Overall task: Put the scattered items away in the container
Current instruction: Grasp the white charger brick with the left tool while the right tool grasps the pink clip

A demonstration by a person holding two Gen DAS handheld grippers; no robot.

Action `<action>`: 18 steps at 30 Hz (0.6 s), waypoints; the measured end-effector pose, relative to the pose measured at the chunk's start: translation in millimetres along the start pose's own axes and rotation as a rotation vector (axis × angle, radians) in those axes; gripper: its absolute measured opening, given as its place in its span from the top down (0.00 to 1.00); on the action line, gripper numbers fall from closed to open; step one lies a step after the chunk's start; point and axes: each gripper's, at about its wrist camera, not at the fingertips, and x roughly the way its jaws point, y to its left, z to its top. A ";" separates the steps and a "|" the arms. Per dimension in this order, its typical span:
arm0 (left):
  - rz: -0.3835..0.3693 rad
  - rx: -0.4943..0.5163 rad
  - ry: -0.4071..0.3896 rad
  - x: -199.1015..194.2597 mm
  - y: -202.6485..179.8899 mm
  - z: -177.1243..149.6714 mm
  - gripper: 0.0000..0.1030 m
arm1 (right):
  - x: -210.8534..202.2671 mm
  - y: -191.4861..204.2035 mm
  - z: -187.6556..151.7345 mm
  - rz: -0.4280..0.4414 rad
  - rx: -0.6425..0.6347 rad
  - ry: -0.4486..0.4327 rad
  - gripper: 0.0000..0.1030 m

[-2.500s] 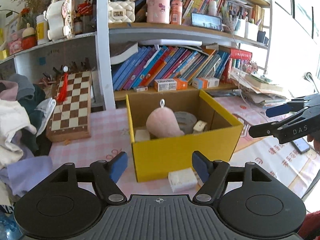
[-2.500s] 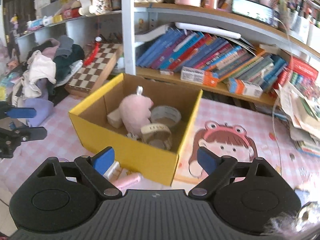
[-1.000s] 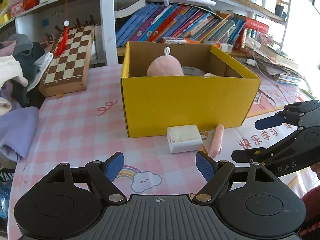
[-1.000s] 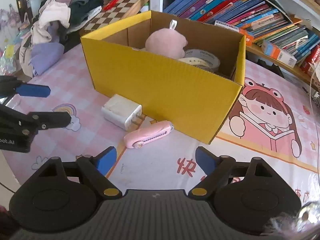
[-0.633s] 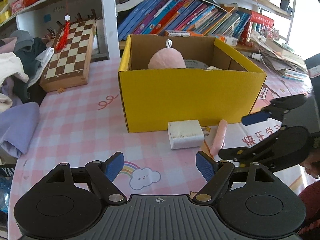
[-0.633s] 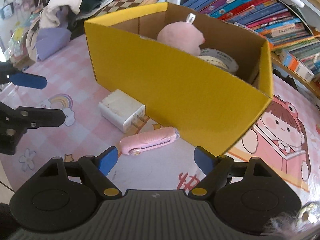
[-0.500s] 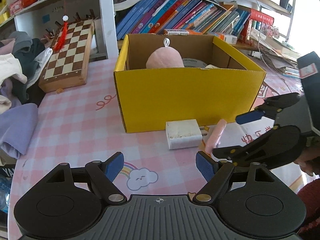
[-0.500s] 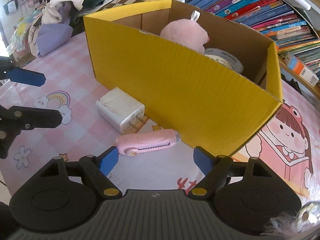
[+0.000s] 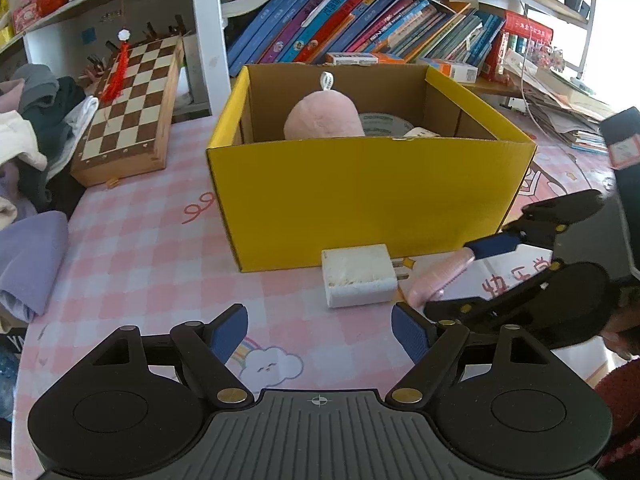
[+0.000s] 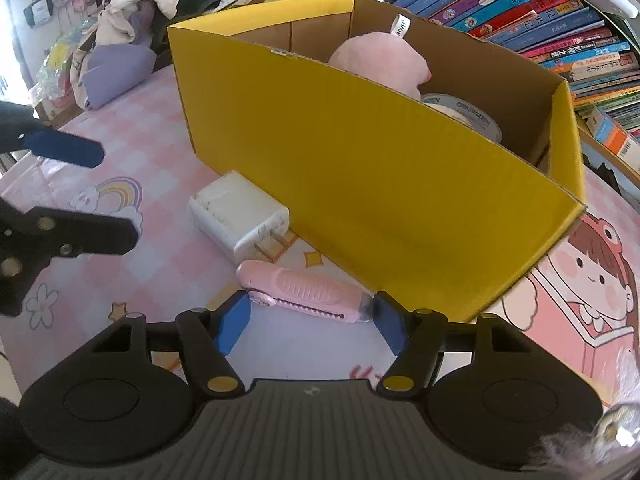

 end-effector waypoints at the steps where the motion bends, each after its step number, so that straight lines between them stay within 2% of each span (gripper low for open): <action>1: -0.005 0.001 0.000 2.0 -1.6 1.0 0.21 | -2.5 -0.8 -1.6 -0.005 -0.002 0.002 0.36; 8: -0.064 -0.008 -0.001 19.2 -11.5 7.6 0.22 | -20.1 -12.9 -17.0 -0.044 0.014 0.016 0.36; 16: -0.067 0.001 0.008 41.2 -19.8 12.3 0.23 | -35.1 -18.0 -29.0 -0.072 0.004 0.011 0.36; 17: -0.065 0.003 0.011 43.9 -20.7 12.9 0.24 | -36.1 -17.9 -29.7 -0.073 0.001 0.009 0.36; 18: -0.063 0.006 0.014 46.5 -21.7 13.6 0.29 | -37.1 -17.8 -30.4 -0.073 -0.002 0.008 0.36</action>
